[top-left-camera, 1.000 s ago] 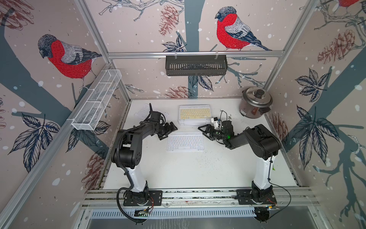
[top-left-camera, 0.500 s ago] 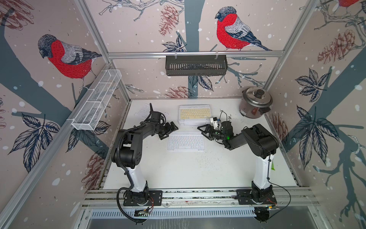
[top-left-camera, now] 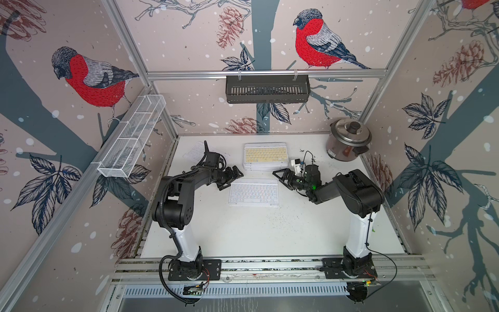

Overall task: Stack the numeric keypads
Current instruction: Pick up the numeric keypad from the center of the board.

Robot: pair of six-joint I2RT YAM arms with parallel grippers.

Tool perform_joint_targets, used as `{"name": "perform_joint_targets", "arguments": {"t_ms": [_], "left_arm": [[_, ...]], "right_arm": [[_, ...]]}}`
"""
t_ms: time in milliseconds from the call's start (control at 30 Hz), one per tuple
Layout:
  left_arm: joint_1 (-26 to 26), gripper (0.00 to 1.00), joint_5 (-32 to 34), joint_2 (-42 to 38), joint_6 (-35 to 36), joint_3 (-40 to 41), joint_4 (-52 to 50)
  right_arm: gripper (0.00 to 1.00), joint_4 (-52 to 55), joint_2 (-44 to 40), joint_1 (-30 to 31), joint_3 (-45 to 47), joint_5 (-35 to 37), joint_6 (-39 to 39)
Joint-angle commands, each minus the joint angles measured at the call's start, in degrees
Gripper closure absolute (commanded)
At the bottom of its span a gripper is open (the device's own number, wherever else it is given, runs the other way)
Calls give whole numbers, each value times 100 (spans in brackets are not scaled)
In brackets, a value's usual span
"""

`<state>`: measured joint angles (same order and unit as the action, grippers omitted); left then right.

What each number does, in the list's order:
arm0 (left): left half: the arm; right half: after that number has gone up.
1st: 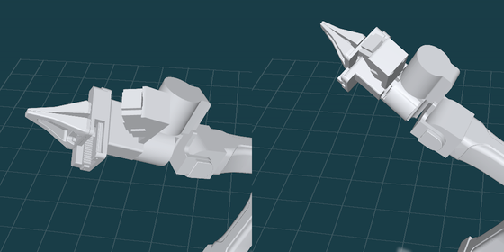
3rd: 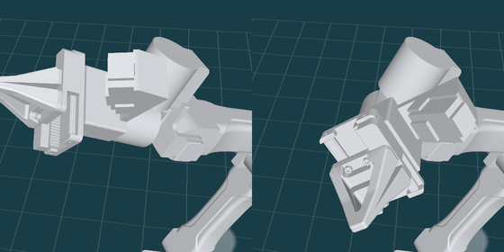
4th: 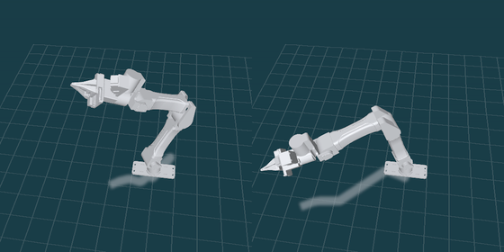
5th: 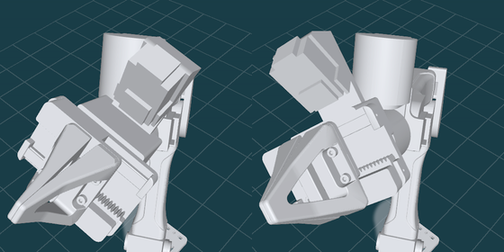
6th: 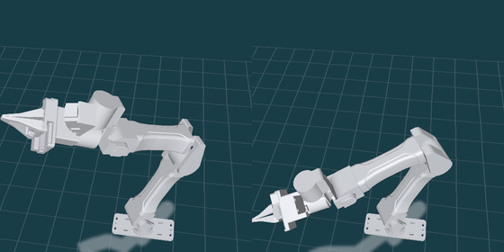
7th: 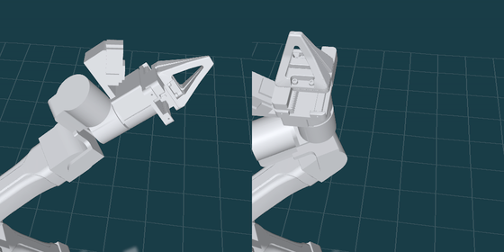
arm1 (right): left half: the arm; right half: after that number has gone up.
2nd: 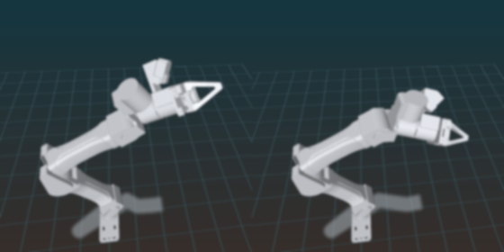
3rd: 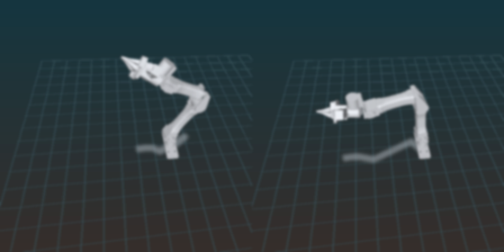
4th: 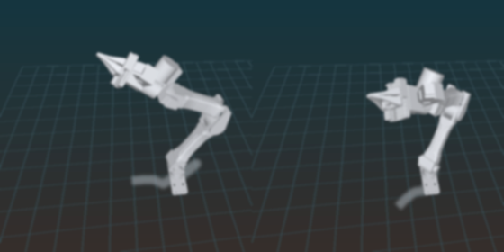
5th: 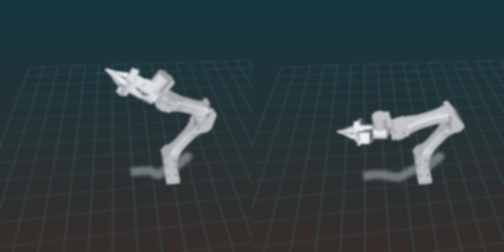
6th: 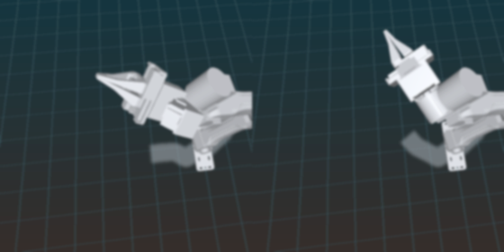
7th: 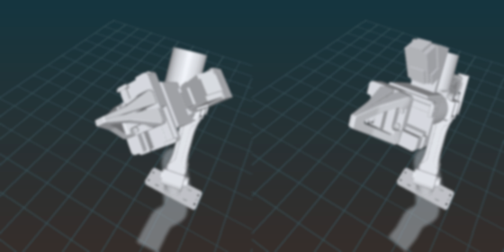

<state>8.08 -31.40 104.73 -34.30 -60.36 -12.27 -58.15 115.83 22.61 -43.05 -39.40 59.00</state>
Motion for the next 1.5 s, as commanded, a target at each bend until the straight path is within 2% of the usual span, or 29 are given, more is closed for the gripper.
{"name": "perform_joint_targets", "arguments": {"t_ms": [0, 167, 367, 433, 767, 900, 1067, 1333, 1467], "left_arm": [[27, 4, 200, 74, -15, 68, -464], [36, 4, 203, 67, -15, 79, -463], [45, 4, 204, 31, -11, 113, -461], [49, 4, 184, 30, -30, 128, -439], [65, 3, 195, 30, -26, 138, -435], [79, 4, 178, 37, -35, 155, -416], [87, 3, 162, 30, -30, 157, -413], [154, 3, -28, 24, -82, 204, -306], [211, 4, -348, -44, -229, 272, -124]], "right_arm": [[0, 379, 87, 99, -1, -31, 167], [0, 319, -39, 112, 125, 59, 224], [0, 801, -387, -76, 387, 494, -75], [0, 1079, -366, -73, 281, 453, -221], [0, 1034, -210, 206, 44, 331, -78], [0, 903, -213, 224, 86, 304, 42], [0, 211, -79, 234, 186, 56, 487], [0, -494, -92, 320, 224, -260, 675], [0, -216, -405, 397, 135, -256, 442]]}}
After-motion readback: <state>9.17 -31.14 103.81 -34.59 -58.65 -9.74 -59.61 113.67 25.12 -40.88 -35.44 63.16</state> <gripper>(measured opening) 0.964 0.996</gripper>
